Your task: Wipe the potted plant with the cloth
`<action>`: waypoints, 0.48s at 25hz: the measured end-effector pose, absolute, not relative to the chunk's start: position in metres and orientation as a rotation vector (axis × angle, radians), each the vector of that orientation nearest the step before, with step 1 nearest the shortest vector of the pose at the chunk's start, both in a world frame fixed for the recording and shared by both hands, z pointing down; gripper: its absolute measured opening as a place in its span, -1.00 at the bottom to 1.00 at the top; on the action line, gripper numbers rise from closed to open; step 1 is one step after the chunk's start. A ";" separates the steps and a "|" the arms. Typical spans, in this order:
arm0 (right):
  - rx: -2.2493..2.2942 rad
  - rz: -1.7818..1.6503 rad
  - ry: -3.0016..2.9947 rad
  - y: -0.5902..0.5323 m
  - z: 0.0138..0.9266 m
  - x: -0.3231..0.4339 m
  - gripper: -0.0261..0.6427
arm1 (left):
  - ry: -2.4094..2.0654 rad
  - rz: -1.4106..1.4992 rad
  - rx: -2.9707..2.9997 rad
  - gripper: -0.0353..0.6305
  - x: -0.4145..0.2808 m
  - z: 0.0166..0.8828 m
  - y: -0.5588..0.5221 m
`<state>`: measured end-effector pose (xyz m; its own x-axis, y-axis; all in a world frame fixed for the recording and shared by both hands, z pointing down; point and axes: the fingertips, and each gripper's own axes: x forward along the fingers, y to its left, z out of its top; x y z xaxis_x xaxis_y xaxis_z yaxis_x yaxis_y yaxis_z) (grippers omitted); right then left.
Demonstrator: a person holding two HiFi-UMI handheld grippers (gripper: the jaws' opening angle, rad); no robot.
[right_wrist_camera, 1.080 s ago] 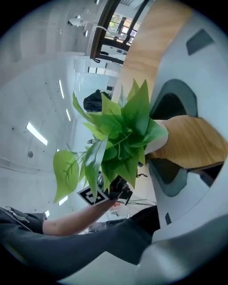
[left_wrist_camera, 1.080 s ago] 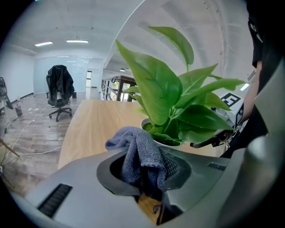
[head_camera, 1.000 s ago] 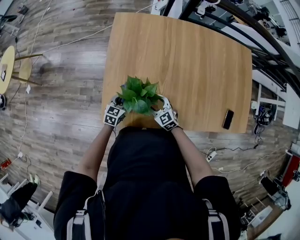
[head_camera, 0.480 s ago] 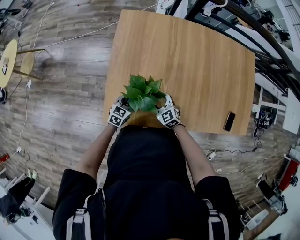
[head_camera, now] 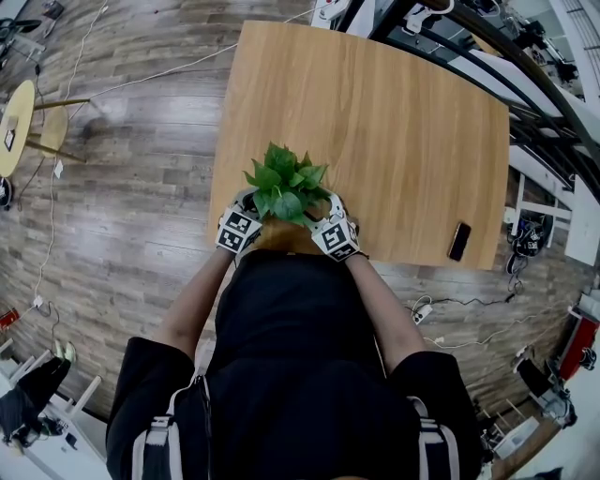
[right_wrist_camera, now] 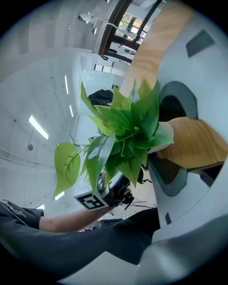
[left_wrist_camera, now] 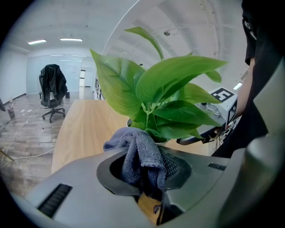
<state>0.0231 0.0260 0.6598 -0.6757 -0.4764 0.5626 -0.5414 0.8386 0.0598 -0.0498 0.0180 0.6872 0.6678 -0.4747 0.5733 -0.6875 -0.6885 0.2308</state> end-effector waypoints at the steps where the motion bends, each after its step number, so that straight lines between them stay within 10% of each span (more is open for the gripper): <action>1: 0.734 0.154 -2.448 0.031 0.658 0.020 -0.17 | -0.913 0.669 2.449 -0.56 -0.052 0.687 0.016; 12: 0.701 0.119 -2.455 0.034 0.658 0.021 -0.17 | -0.942 0.681 2.423 -0.56 -0.069 0.691 0.005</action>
<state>0.0214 0.0338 0.6581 -0.6953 -0.4575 0.5543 -0.5088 0.8581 0.0700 -0.0689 0.0050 0.6905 0.6449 -0.4886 0.5877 -0.7110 -0.6656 0.2268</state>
